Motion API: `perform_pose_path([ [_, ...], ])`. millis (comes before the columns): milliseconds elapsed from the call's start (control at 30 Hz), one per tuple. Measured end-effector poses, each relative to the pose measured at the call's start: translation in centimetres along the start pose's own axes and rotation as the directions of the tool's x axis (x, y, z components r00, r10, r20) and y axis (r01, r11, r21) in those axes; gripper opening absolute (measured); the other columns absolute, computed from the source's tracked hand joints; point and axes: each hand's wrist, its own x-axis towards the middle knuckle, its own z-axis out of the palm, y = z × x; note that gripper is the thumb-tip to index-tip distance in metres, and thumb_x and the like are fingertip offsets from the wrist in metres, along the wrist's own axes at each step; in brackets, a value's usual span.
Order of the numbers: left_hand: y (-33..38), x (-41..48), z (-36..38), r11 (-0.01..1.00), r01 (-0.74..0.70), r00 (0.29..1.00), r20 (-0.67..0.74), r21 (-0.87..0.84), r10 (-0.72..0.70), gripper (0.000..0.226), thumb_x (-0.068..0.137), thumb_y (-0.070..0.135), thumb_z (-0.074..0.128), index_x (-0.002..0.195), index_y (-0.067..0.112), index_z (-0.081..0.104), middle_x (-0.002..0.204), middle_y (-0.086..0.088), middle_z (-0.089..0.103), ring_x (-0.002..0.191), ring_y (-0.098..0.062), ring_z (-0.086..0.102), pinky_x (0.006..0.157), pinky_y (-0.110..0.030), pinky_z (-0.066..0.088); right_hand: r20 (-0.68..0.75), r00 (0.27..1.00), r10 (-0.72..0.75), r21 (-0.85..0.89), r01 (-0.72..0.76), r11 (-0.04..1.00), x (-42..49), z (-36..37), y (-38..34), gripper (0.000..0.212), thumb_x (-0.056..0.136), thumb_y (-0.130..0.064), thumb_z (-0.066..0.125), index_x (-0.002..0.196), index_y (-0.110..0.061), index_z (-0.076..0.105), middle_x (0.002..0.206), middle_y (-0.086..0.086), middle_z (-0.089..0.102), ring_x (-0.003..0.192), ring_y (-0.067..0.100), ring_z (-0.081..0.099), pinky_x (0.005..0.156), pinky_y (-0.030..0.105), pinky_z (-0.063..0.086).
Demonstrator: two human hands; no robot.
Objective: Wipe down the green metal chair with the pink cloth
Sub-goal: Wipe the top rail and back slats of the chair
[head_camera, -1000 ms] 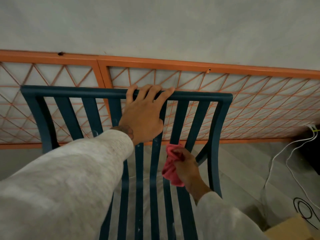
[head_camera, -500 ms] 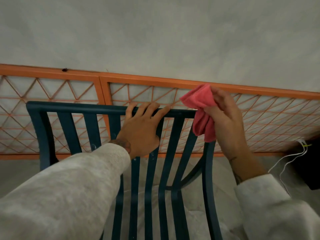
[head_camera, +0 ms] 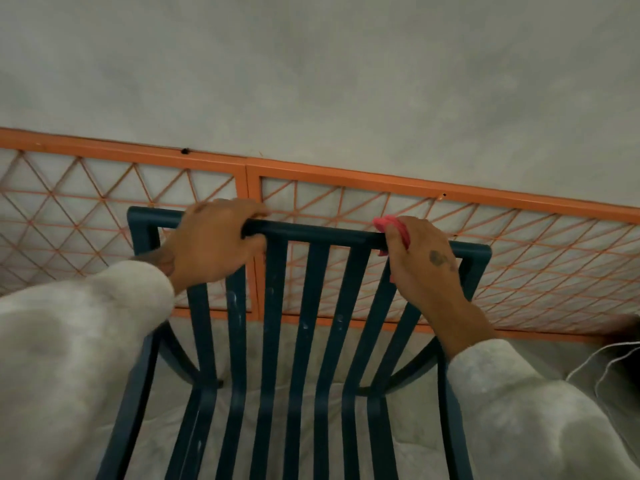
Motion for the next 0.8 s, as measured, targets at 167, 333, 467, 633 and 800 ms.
perform_pose_path([
  [167,-8.0,-3.0,-3.4,0.942,0.335,0.94,-0.073,0.006,-0.334,0.057,0.087,0.042,0.066,0.138,0.031,0.044,0.139,-0.007,0.048,0.128,-0.031,0.044,0.107,-0.051,0.036,0.162,0.972,-0.172,-0.173,0.2,0.964,0.5,3.7,-8.8,0.034,0.105,-0.028,0.035,0.118,-0.015,0.064,0.104,0.006,0.065,0.096,0.028,0.06,0.09,0.045,0.047],
  [333,-11.0,-4.7,-3.9,0.899,0.343,0.926,-0.061,-0.273,-0.372,0.039,0.096,0.013,0.058,0.133,0.022,0.052,0.129,-0.002,0.056,0.112,-0.021,0.059,0.098,-0.036,0.048,0.346,0.904,-0.253,-0.196,0.333,0.922,1.4,8.7,-18.8,0.045,0.098,-0.023,0.017,0.114,-0.011,0.058,0.11,0.009,0.063,0.101,0.031,0.058,0.091,0.039,0.045],
  [467,-12.3,-4.4,-4.6,0.903,0.309,0.942,-0.036,-0.297,-0.334,0.037,0.094,0.01,0.061,0.129,0.018,0.056,0.12,0.003,0.06,0.108,-0.011,0.057,0.09,-0.021,0.044,0.432,0.846,-0.311,-0.047,0.366,0.93,0.9,11.5,-24.9,0.04,0.104,-0.029,0.032,0.138,-0.013,0.047,0.132,0.01,0.055,0.117,0.031,0.051,0.101,0.042,0.04],
  [633,-13.2,-4.9,-4.6,0.846,0.31,0.942,0.017,-0.434,-0.336,0.026,0.094,0.009,0.061,0.12,0.011,0.059,0.111,0.001,0.067,0.099,-0.007,0.063,0.077,-0.011,0.048,0.536,0.775,-0.336,-0.017,0.408,0.913,1.5,12.5,-26.6,0.042,0.104,-0.027,0.037,0.145,-0.019,0.039,0.136,0.01,0.049,0.12,0.032,0.048,0.1,0.043,0.038],
  [800,-13.6,-4.8,-4.6,0.839,0.312,0.944,0.048,-0.446,-0.326,0.028,0.093,0.015,0.062,0.121,0.016,0.059,0.112,0.002,0.069,0.104,-0.011,0.064,0.086,-0.018,0.048,0.479,0.81,-0.338,-0.04,0.405,0.914,1.3,9.8,-20.8,0.032,0.106,-0.028,0.037,0.136,-0.025,0.047,0.121,0.003,0.056,0.111,0.027,0.054,0.107,0.048,0.035],
])
